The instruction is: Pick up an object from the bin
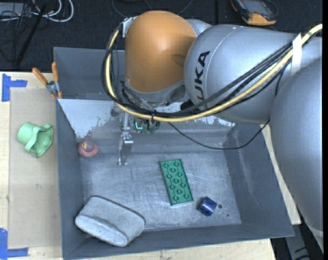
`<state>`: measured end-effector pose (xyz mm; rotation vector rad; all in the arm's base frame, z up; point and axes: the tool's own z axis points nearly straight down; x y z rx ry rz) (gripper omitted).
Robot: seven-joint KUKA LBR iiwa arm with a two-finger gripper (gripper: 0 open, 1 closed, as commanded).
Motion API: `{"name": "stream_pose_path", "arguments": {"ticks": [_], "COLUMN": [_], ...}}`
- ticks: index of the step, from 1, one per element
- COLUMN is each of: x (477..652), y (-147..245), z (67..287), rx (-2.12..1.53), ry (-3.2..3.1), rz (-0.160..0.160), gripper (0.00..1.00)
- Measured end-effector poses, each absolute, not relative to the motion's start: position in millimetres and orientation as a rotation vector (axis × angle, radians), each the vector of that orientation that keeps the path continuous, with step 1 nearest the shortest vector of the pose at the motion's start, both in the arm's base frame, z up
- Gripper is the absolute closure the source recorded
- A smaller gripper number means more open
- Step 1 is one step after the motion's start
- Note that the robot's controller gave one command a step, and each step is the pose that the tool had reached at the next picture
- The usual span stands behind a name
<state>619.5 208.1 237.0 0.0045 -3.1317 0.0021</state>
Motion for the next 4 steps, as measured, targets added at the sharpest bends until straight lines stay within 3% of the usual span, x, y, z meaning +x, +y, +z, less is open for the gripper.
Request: {"name": "stream_pose_path", "arguments": {"ticks": [1, 2, 3, 4], "x": [532.6, 515.8, 539.5, 540.8], "y": [112.4, 26.2, 10.3, 10.8], "z": [259.1, 151.8, 71.3, 76.0], "rx": [-0.015, 0.275, 0.291, 0.288], "ry": [-3.136, -3.119, -3.141, -3.146], "rz": [0.006, 0.003, -0.002, -0.004], "gripper": [0.0, 0.0, 0.0, 1.0]}}
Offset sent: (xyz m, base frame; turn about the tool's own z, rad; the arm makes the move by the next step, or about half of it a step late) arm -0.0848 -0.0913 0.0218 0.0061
